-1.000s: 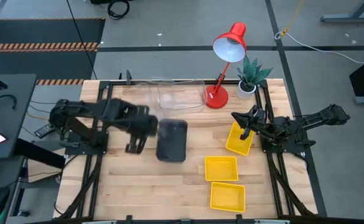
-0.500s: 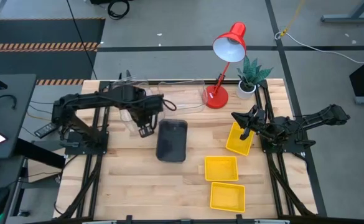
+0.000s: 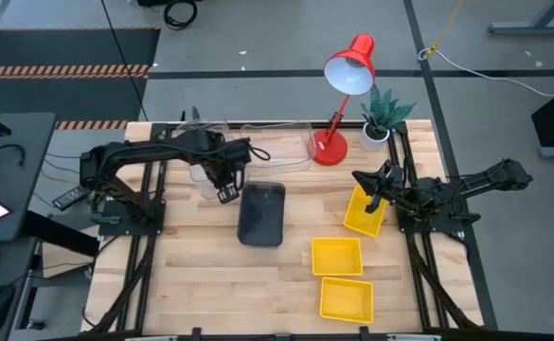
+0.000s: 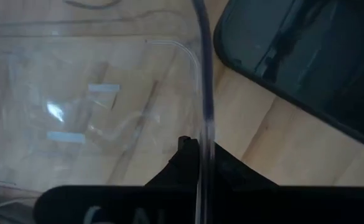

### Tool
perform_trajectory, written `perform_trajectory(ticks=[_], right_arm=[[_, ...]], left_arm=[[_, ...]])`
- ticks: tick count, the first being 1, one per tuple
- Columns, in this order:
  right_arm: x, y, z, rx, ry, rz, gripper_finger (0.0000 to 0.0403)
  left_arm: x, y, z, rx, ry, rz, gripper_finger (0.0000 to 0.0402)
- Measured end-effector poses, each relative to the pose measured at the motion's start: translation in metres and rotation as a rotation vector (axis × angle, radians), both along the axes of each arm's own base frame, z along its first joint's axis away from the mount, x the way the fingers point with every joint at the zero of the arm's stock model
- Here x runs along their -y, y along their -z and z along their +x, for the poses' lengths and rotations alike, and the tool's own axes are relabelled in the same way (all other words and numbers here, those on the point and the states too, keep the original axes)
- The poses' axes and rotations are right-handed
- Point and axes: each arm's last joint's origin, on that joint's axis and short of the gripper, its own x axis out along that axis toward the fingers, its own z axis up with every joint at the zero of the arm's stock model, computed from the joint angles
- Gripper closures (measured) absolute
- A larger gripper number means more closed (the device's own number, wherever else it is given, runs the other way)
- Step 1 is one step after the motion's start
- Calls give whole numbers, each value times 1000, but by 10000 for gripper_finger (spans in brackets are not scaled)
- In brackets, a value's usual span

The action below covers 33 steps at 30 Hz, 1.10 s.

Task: Stack baskets by color
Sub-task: Stack the bottom transparent bin on the top left transparent bin

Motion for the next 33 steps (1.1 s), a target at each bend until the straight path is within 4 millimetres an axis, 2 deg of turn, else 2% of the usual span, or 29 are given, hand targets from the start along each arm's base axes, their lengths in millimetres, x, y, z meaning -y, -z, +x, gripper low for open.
perform_trajectory(ticks=[11, 15, 19, 28, 30, 33], right_arm=[[0, 0, 0, 0, 0, 0, 391], [0, 0, 0, 0, 0, 0, 391], [0, 0, 0, 0, 0, 0, 391], [0, 0, 0, 0, 0, 0, 391], [0, 0, 0, 0, 0, 0, 391], [0, 0, 0, 0, 0, 0, 391]], left_arm=[[4, 35, -5, -47, 21, -39, 372], [5, 48, -7, -60, 57, -39, 343], [5, 55, -9, -70, 64, -37, 292], [6, 52, -11, -102, 97, -47, 159], [5, 45, -11, -114, 93, -26, 147], [4, 34, -10, -111, 83, -14, 149]])
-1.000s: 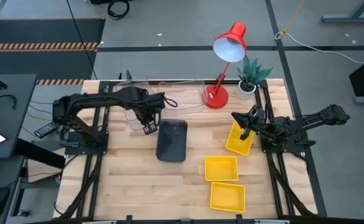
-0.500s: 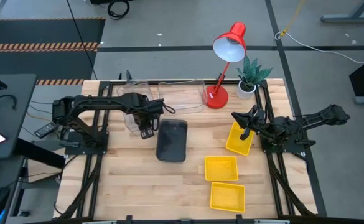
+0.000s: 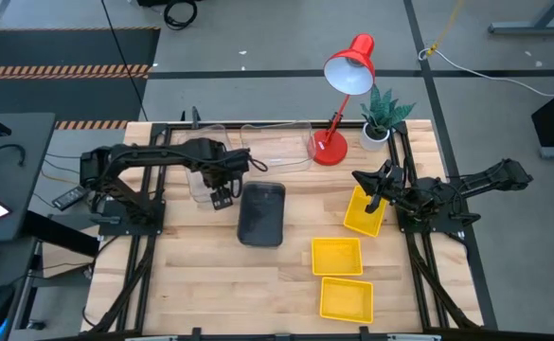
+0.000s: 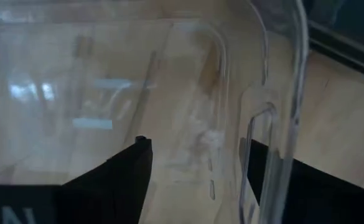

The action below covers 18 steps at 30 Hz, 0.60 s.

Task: Stack baskets by color
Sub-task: Stack the bottom transparent bin on the top left transparent bin

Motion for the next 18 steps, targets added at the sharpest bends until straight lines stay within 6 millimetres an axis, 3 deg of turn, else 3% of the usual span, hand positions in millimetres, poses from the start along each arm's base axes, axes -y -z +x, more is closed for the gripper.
perform_trajectory(ticks=[8, 18], right_arm=[[0, 0, 0, 8, -2, 15, 391], [0, 0, 0, 6, -2, 14, 391]], left_arm=[[2, -10, -2, -17, -20, -36, 191], [5, -10, -3, -18, 9, -132, 198]])
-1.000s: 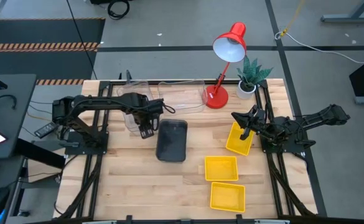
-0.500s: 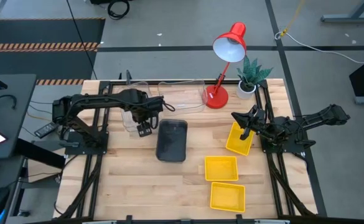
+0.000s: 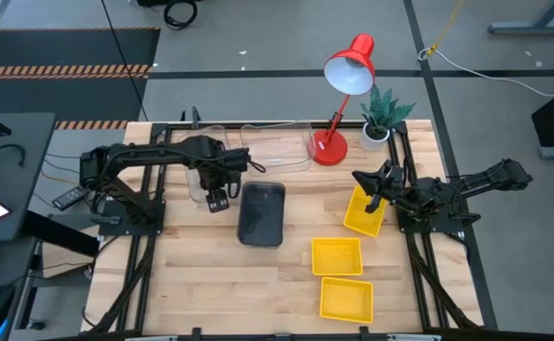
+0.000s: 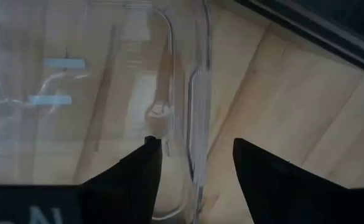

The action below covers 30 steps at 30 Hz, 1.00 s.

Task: Stack baskets by color
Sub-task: Stack the bottom transparent bin on the top left transparent bin, then stack the right transparent bin on the transparent bins

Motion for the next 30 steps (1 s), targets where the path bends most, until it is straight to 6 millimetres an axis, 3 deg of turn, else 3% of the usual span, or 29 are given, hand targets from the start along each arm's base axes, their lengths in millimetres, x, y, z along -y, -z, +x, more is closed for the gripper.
perform_trajectory(ticks=[9, 19, 30], right_arm=[[0, 1, 0, -7, 0, -2, 391], [0, 2, 0, -19, -1, 2, 391], [0, 6, 1, -33, -5, 38, 391]], left_arm=[[-4, -1, 4, 33, 147, 72, 200], [-12, -42, 20, 132, 487, 362, 222], [-54, -35, 42, 262, 711, 473, 230]])
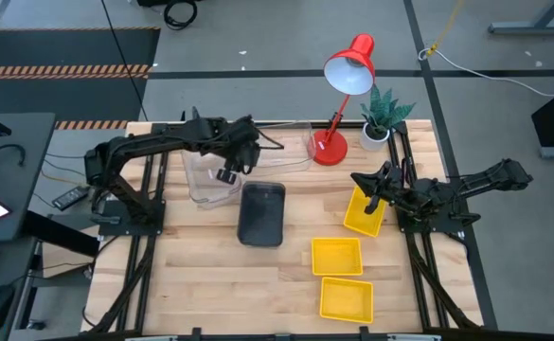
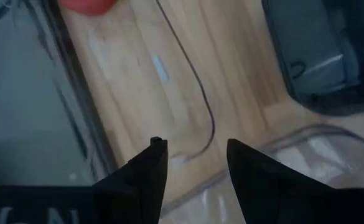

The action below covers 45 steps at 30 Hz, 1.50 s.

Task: Stack baskets by color
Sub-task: Stack the right transparent bin on the transparent bins

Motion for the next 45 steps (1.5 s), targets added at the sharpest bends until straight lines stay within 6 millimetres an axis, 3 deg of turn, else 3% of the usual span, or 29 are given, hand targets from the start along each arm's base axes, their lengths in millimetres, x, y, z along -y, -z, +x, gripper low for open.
perform_trajectory(ticks=[8, 17, 22, 27, 36, 45], right_arm=[[0, 4, 1, -19, -5, 36, 391], [0, 4, 1, -19, -9, 39, 391], [0, 4, 1, -17, -12, 39, 391], [0, 4, 1, -16, -9, 38, 391], [-1, 5, 3, -30, -20, 35, 391], [-1, 5, 3, -33, -20, 35, 391]], left_arm=[[-28, 15, 17, 181, -140, -174, 230], [-21, 43, 45, 191, -227, -191, 221], [-27, 38, 56, 287, -328, -235, 197], [-26, 36, 72, 365, -317, -260, 195], [-30, 70, 87, 322, -351, -308, 217], [-32, 90, 91, 268, -375, -349, 186]])
